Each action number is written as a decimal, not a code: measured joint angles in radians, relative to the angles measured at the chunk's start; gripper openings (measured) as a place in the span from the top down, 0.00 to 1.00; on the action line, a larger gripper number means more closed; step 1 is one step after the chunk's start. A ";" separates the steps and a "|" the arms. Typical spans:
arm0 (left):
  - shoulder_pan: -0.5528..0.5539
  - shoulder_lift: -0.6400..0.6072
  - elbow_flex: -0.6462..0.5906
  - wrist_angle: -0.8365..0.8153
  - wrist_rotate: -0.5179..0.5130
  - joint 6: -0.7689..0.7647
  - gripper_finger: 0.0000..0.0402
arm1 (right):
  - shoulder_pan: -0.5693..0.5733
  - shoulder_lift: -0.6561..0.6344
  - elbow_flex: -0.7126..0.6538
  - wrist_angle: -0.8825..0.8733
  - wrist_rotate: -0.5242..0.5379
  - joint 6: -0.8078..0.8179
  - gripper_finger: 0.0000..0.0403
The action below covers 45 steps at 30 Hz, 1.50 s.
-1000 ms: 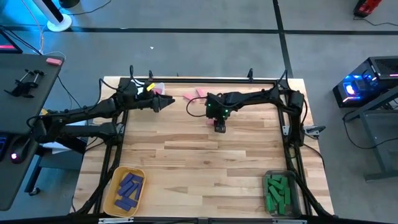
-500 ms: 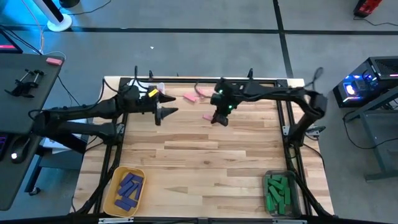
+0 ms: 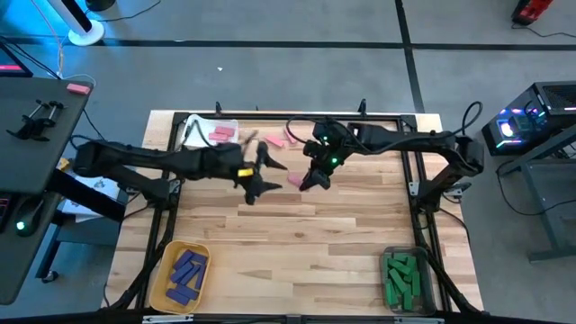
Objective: Sort blocks
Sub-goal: Put the pink block into the white bin
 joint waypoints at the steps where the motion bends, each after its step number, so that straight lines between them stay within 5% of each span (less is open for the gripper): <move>1: -0.008 0.022 0.005 -0.002 -0.001 0.027 0.34 | 0.008 0.000 0.000 0.007 -0.002 0.007 1.00; 16: -0.072 0.216 0.016 0.218 -0.013 0.098 0.37 | 0.059 0.000 0.000 0.033 0.006 0.123 1.00; 20: -0.078 0.225 0.016 0.199 -0.055 0.082 0.51 | 0.059 0.000 0.000 0.036 0.006 0.138 1.00; 26: -0.082 0.225 0.016 0.201 -0.067 0.070 0.92 | 0.059 0.000 0.000 0.037 -0.010 0.184 0.99; 32: -0.095 0.219 0.015 0.173 -0.116 0.037 0.92 | 0.049 -0.001 0.006 0.053 0.013 0.296 0.86; 38: -0.100 0.180 0.014 -0.018 -0.164 -0.057 0.93 | 0.010 -0.002 0.113 -0.005 0.007 0.263 0.62; 45: 0.003 -0.011 0.006 -0.445 -0.400 -0.394 0.93 | -0.062 -0.002 0.241 -0.111 0.026 0.115 0.49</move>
